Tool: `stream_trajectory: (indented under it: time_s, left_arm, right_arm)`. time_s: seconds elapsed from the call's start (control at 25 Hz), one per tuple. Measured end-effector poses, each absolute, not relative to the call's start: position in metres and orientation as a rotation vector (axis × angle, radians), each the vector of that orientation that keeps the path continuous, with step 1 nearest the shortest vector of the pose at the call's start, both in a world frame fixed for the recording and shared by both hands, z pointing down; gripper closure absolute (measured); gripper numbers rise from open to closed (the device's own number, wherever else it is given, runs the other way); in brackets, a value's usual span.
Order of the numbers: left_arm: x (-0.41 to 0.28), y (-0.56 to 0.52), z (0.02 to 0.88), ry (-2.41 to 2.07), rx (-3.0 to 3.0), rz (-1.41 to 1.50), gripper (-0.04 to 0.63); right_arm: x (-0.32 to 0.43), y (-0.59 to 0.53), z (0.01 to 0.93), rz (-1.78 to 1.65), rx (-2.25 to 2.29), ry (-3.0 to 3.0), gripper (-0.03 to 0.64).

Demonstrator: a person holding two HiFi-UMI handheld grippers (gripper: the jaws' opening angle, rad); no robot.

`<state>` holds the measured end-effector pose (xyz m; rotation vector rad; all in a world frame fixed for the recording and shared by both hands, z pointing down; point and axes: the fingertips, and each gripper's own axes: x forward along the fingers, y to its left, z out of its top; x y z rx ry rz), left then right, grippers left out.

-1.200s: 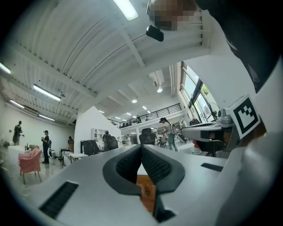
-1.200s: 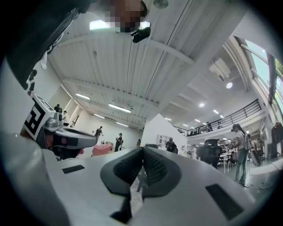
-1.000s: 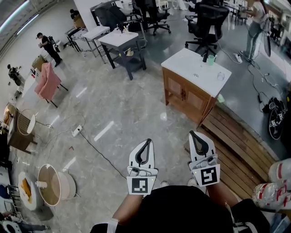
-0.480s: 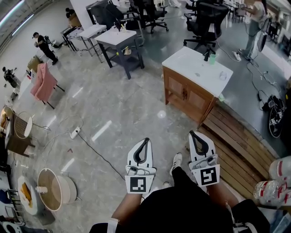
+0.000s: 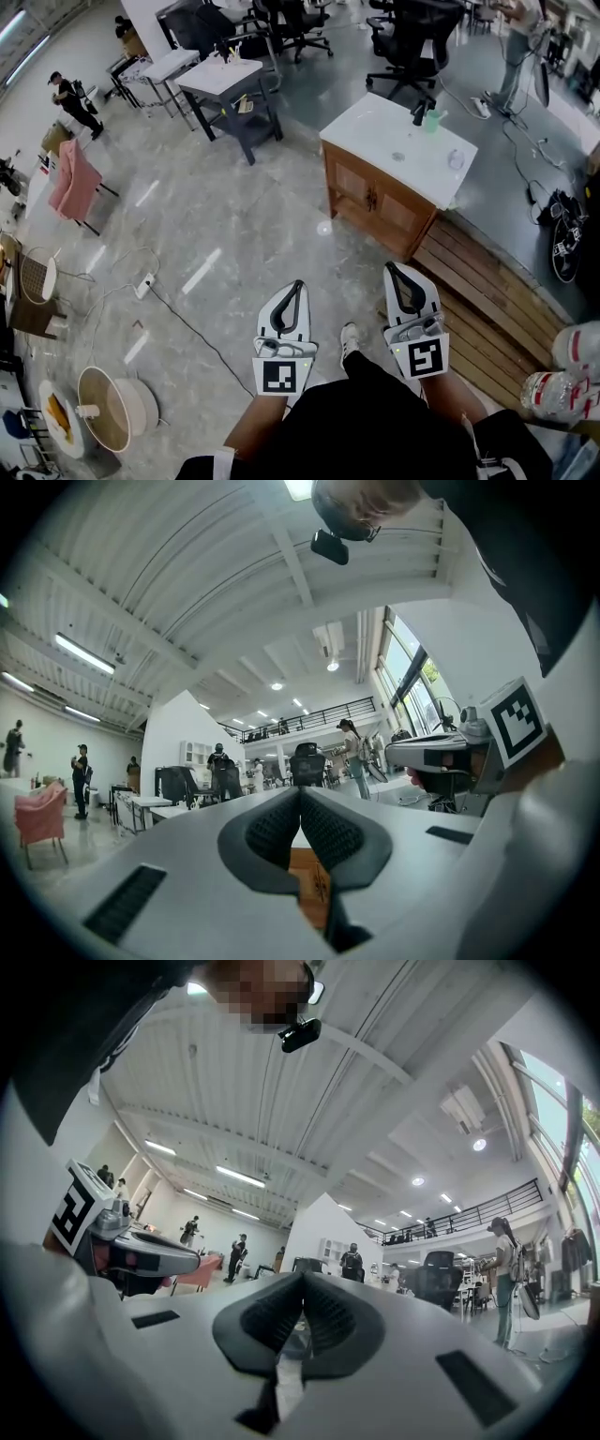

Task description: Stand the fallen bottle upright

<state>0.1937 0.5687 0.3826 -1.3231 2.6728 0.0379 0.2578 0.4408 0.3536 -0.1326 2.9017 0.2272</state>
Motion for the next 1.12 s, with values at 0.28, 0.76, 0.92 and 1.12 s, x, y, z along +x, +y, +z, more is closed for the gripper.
stream_trajectory:
  time_s: [0.28,0.76,0.92,1.12]
  left_arm:
    - [0.125,0.486,0.384,2.673,-1.386,-0.016,0.577]
    - [0.038,0.380,0.380,2.640,-1.482,-0.067,0.577]
    - [0.019,0.354,0.375,2.595,-1.526,-0.057,0.577]
    - [-0.011,0.321,0.379,2.548,-1.598,-0.103,0.577]
  right_arm:
    - [0.200,0.353,0.360,0.192,-0.218,2.916,0.600]
    - [0.122,0.243,0.359,0.173,-0.286,2.891,0.600]
    - [0.108,0.223,0.355,0.183,-0.322,2.876,0.600]
    - [0.089,0.197,0.355,0.181,-0.384,2.868,0.600]
